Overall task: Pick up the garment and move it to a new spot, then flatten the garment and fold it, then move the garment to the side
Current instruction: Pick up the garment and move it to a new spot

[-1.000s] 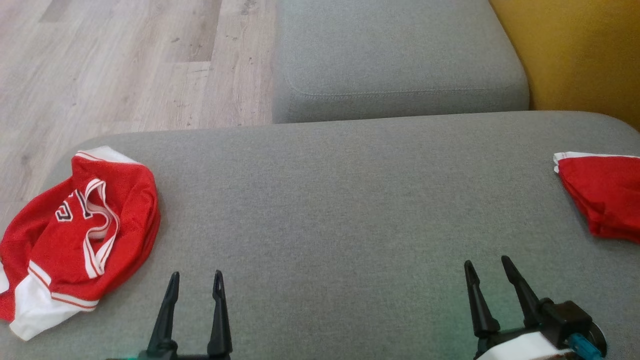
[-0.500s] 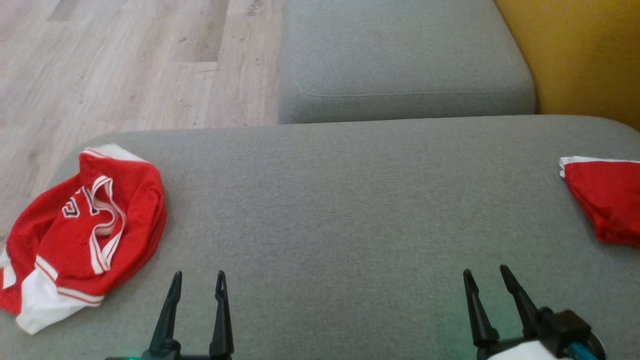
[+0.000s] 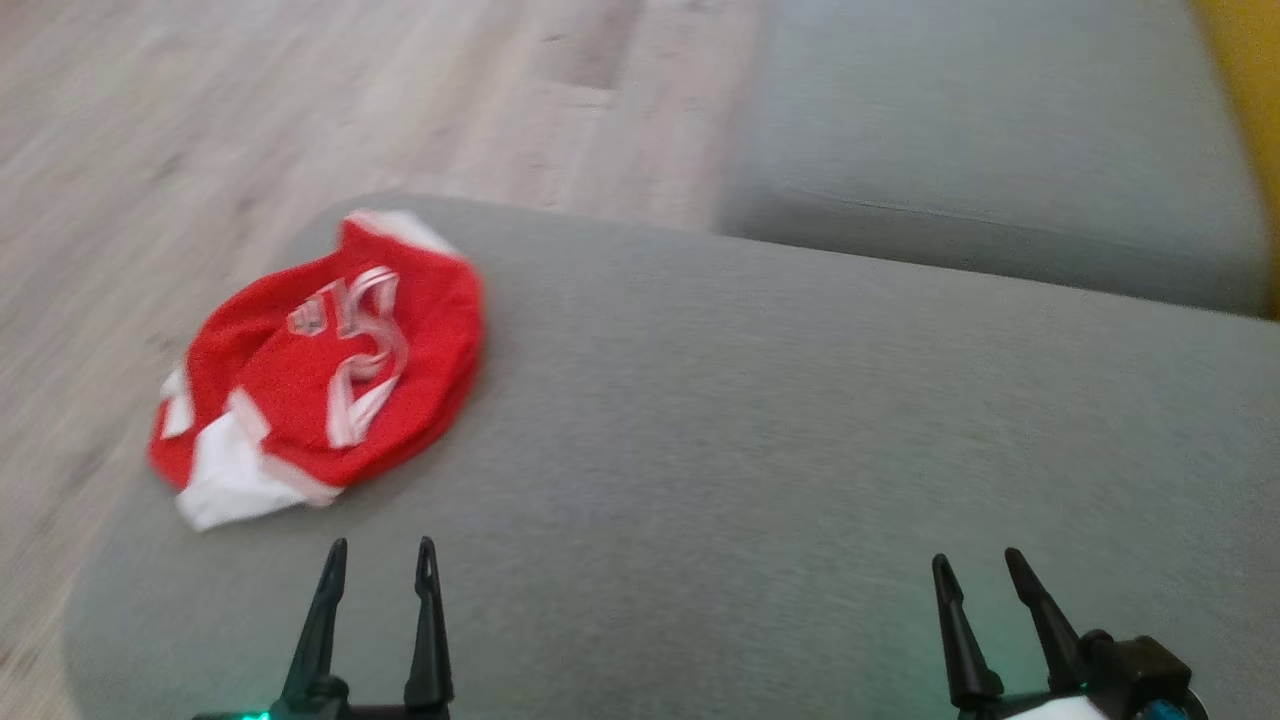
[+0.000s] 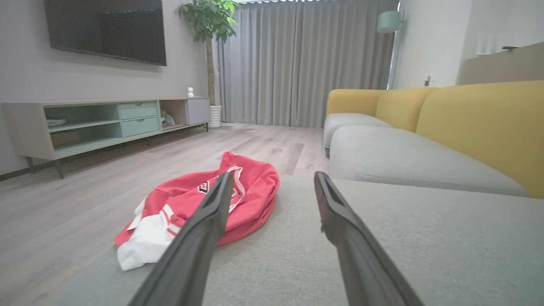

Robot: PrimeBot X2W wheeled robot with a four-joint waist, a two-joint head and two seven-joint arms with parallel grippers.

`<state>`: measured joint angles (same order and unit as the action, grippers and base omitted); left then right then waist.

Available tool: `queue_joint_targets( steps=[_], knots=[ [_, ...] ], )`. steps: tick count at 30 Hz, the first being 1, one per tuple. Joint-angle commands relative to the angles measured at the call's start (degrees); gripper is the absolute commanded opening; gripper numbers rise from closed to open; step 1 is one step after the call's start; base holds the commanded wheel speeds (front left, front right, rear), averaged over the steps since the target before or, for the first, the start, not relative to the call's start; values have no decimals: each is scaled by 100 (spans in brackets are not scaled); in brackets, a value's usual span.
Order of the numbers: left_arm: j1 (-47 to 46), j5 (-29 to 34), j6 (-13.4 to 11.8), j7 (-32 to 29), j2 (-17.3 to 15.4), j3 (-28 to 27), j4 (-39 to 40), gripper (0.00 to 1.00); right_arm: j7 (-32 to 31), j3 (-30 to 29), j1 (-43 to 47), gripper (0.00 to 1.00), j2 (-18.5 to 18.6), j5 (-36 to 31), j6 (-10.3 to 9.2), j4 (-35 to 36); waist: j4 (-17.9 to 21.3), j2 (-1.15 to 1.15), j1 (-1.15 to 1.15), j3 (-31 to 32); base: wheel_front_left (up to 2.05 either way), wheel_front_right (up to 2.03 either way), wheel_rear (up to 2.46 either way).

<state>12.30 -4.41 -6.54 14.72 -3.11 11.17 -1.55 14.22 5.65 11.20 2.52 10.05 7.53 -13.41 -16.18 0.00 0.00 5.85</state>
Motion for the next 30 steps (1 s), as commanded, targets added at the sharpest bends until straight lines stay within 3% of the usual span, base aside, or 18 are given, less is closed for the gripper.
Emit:
queue_joint_targets(
  steps=[1, 6, 11, 16, 20, 23, 26, 30],
  knots=[
    [-239, 20, -28, 28, 24, -186, 225, 100, 77, 106, -248, 100, 36, 25, -4, 206, -505, 0, 0, -65, 0, 0, 0],
    [-165, 24, -73, 28, 24, -291, 325, 100, 78, 123, -304, 100, 36, 36, -4, 204, -1009, 0, 0, -142, 0, 0, 0],
    [-149, -69, -244, 28, 24, -352, 498, 100, 78, 212, -524, 100, 36, -91, -4, 117, -1167, 0, 0, -329, 0, 0, 0],
    [-135, -32, -262, 28, 24, -394, 535, 100, 78, 154, -531, 100, 36, -115, -4, 62, -1222, 0, 0, -400, 0, 0, 0],
    [-374, 84, -101, 28, -69, -510, 450, 100, 78, 6, -395, 100, 36, -175, -4, 127, -1259, 0, 0, -461, 0, 0, 0],
    [-838, 131, 40, 28, -192, -622, 458, 100, 78, -54, -405, 100, 111, -345, -4, 234, -1168, 0, 0, -840, 0, 0, 0],
    [-1842, 128, 262, 28, -299, -726, 496, 100, 78, -89, -524, 100, 516, -499, -4, 392, -1101, 0, 0, -1524, 0, 0, 0],
    [-3172, 150, 624, 28, -560, -745, -152, 100, 78, -99, -711, 100, 1107, -561, -4, 545, -1007, 0, 0, -2257, 0, 0, 0]
  ],
)
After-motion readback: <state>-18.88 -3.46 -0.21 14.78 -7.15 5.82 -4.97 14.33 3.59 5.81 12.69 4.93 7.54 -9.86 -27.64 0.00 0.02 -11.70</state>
